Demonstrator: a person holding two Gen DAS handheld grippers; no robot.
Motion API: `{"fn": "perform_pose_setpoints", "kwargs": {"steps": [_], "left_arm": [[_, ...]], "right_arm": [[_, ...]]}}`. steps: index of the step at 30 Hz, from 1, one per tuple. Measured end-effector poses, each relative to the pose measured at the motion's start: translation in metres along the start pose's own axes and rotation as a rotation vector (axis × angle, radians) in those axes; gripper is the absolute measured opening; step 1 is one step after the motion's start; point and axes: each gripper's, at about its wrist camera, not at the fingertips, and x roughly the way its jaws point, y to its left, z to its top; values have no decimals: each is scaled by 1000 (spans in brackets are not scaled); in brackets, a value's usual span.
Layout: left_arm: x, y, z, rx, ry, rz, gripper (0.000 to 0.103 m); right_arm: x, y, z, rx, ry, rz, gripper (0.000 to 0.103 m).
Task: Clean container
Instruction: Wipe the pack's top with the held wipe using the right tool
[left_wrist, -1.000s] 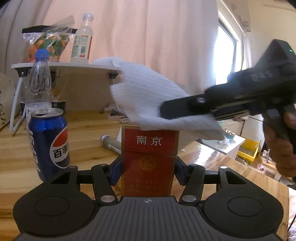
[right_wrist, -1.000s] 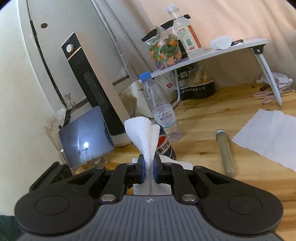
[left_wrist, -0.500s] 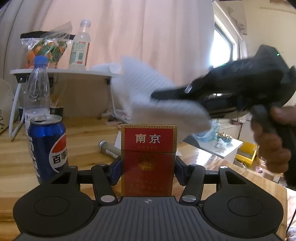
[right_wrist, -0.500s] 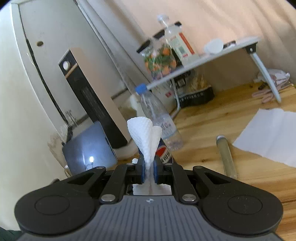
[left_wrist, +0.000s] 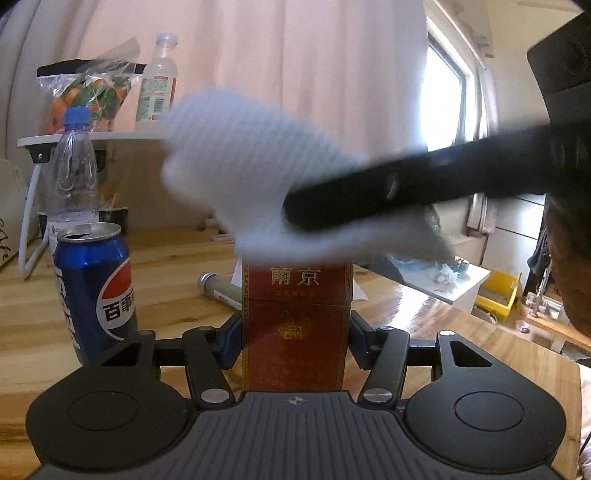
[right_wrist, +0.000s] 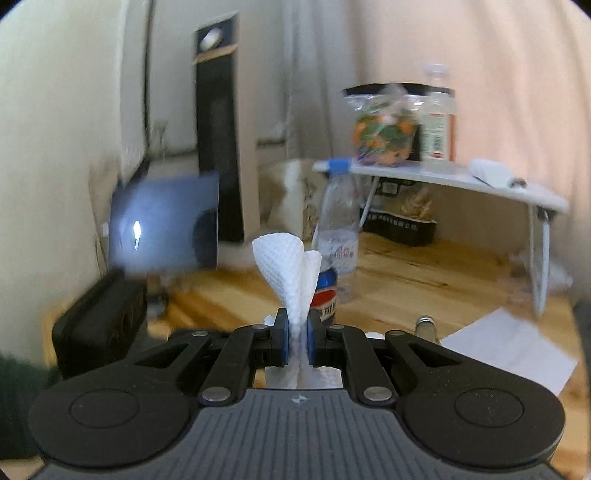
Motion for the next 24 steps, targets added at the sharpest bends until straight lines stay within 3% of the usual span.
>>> {"fn": "perform_pose_setpoints", "kwargs": {"steps": [4, 14, 20, 24], "left_arm": [[-2, -3, -1, 15, -10, 3, 58], [-1, -4, 0, 26, -8, 8, 58], [0, -3, 1, 23, -4, 9, 58], [0, -4, 2, 27, -10, 10, 58]], "right_arm": [[16, 5, -5, -33, 77, -28, 12], [30, -5, -14, 117, 167, 47, 12], [12, -1, -3, 44, 86, -18, 12], [14, -3, -1, 21, 95, -42, 12]]}}
